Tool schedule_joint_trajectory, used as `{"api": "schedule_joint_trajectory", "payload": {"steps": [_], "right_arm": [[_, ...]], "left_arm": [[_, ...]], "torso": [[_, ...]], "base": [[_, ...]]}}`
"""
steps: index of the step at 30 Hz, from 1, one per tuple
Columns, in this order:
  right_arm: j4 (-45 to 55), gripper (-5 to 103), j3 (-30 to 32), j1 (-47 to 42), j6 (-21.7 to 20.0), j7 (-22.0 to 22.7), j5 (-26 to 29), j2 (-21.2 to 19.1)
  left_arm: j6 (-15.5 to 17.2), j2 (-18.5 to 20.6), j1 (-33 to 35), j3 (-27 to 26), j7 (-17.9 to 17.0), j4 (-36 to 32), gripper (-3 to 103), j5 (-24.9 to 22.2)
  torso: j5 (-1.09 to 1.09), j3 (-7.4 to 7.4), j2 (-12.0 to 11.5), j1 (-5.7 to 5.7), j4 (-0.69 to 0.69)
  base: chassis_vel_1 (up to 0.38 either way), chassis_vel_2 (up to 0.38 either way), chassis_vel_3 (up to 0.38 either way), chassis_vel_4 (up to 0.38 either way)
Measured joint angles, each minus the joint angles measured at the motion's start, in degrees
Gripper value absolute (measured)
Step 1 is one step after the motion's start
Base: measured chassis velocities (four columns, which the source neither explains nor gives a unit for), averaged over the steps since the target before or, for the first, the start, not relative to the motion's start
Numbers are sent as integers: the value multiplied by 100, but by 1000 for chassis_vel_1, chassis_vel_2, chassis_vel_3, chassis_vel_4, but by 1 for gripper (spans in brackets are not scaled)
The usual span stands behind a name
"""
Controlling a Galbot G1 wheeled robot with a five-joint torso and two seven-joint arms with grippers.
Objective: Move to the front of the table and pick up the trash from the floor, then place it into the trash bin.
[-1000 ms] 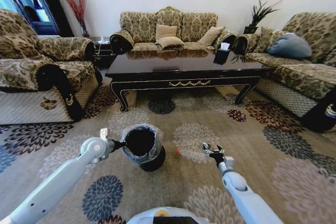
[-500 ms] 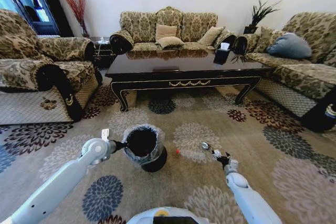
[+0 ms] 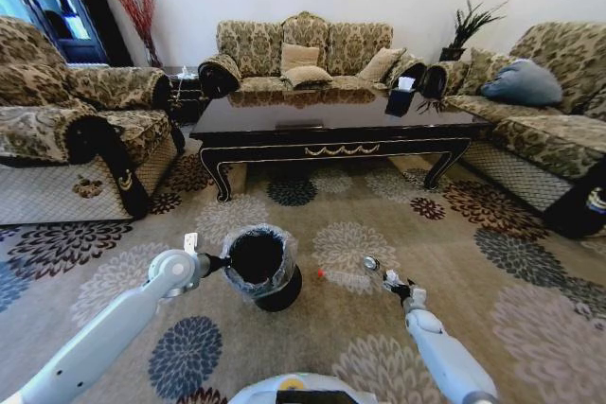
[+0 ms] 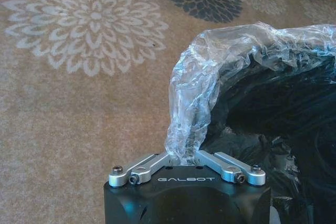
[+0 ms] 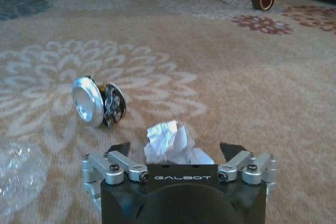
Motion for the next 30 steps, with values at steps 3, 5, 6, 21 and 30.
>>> {"api": "schedule_joint_trajectory", "payload": {"steps": [3,5,6,21,30], "right_arm": [[-23,83,5,15,-1,-2,-1,28],[-23,77,7,18,-3,-2,-3,37],[-20,72,7,18,-5,-2,-7,40],[93,18,29,-45,-9,24,-70,23],[486,0,138,-279,-55,93,-62,-31]], "left_arm": [[0,-24,0,0,4,15,0,11],[0,-31,0,0,9,25,0,24],[0,-31,-5,0,12,28,0,27],[0,-46,26,-1,45,27,0,92],[0,-62,56,2,113,-20,0,154]], "torso": [[0,0,0,0,0],[0,0,0,0,1],[0,0,0,0,1],[0,0,0,0,1],[0,0,0,0,1]], "base": [[0,0,0,0],[0,0,0,0],[0,0,0,0],[0,0,0,0],[0,0,0,0]]}}
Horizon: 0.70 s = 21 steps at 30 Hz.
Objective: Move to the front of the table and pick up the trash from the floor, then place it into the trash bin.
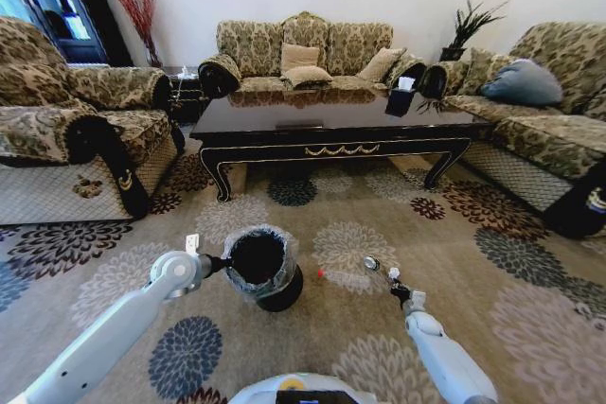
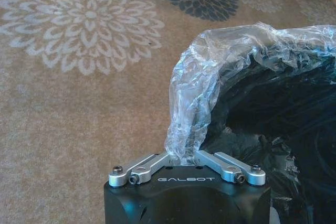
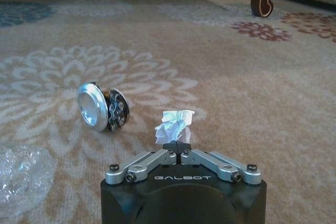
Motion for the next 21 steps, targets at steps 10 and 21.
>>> {"api": "schedule_joint_trajectory", "payload": {"steps": [10,21], "right_arm": [[813,0,153,-433,-107,106,156,-159],[3441,0,641,-1928,-7,161,106,-325]], "left_arm": [[0,-61,81,33,21,-82,0,122],[1,-168,51,268,-16,-201,0,280]], "torso": [[1,0,0,0,0],[-1,-1,0,0,-1]], "base": [[0,0,0,0],[0,0,0,0]]}}
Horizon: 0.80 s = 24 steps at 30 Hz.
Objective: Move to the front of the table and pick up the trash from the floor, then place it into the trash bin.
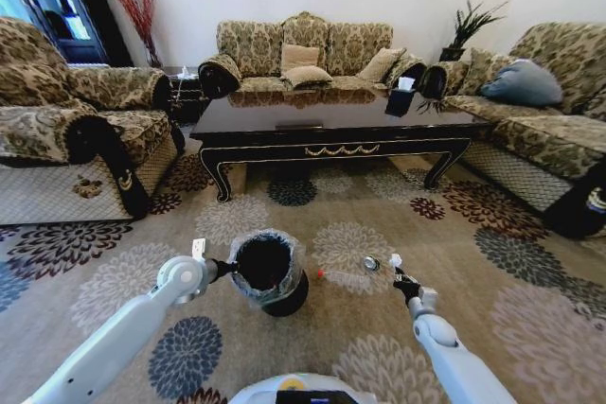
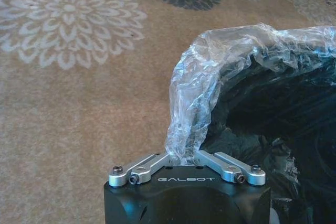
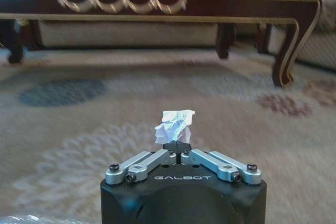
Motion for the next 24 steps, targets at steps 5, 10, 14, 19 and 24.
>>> {"api": "schedule_joint_trajectory", "payload": {"steps": [5,10,14,19,24], "right_arm": [[1055,0,84,-450,-6,55,-66,-5],[2241,0,16,-918,-21,173,-420,119],[2937,0,-118,-1227,-31,220,-759,208],[3760,0,-283,-1643,-46,215,-1184,276],[4260,0,-385,-2028,-46,173,-1535,249]], "left_arm": [[-2,-19,-39,72,-134,-102,0,-8],[0,-52,-33,158,-227,-126,0,29],[-1,-97,-97,251,-249,-133,0,33],[-1,-193,-300,515,-352,-133,0,6],[-1,-276,-566,954,-467,-105,0,48]], "torso": [[1,0,0,0,1],[0,0,0,0,2],[1,0,0,0,1],[0,0,0,0,1],[2,0,0,0,1]], "base": [[0,0,0,0],[0,0,0,0],[0,0,0,0],[0,0,0,0],[0,0,0,0]]}}
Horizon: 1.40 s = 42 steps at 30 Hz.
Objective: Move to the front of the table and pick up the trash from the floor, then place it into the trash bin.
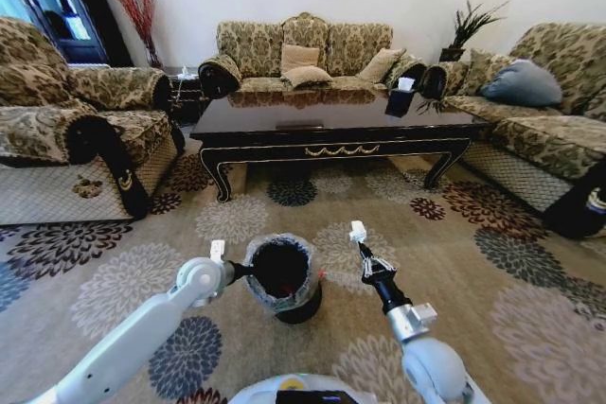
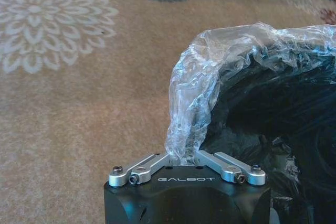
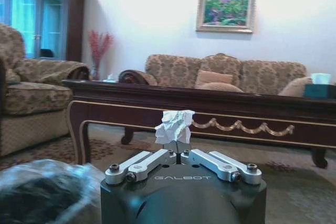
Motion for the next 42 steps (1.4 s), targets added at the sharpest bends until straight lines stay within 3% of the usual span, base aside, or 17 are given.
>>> {"api": "schedule_joint_trajectory", "payload": {"steps": [15,29,33,35,36,37,40,42], "right_arm": [[79,0,-503,-585,283,-278,-1062,12],[-131,-2,-832,-631,334,-355,-1347,88],[-187,14,-860,-686,338,-368,-1432,91],[-197,14,-869,-697,339,-373,-1443,94],[-205,25,-875,-693,339,-373,-1444,95],[-205,25,-875,-693,339,-373,-1444,95],[-212,41,-878,-678,339,-373,-1437,91],[-212,41,-876,-681,339,-373,-1435,91]], "left_arm": [[0,-516,-739,1209,-134,65,0,83],[0,-544,-802,1319,-149,93,0,57],[0,-558,-733,1300,-149,101,0,77],[0,-558,-689,1285,-147,97,0,100],[0,-557,-675,1282,-144,97,0,115],[0,-557,-675,1282,-144,97,0,115],[0,-545,-660,1272,-136,104,0,150],[0,-539,-658,1268,-130,104,0,150]], "torso": [[1,1,-1,0,-2],[-1,0,-1,0,0],[0,0,-1,0,-1],[0,0,-1,0,0],[-1,0,-1,0,0],[-1,0,-1,0,0],[0,1,-1,0,0],[0,0,-1,0,-1]], "base": [[0,0,0,0],[0,0,0,0],[0,0,0,0],[0,0,0,0],[0,0,0,0],[0,0,0,0],[0,0,0,0],[0,0,0,0]]}}
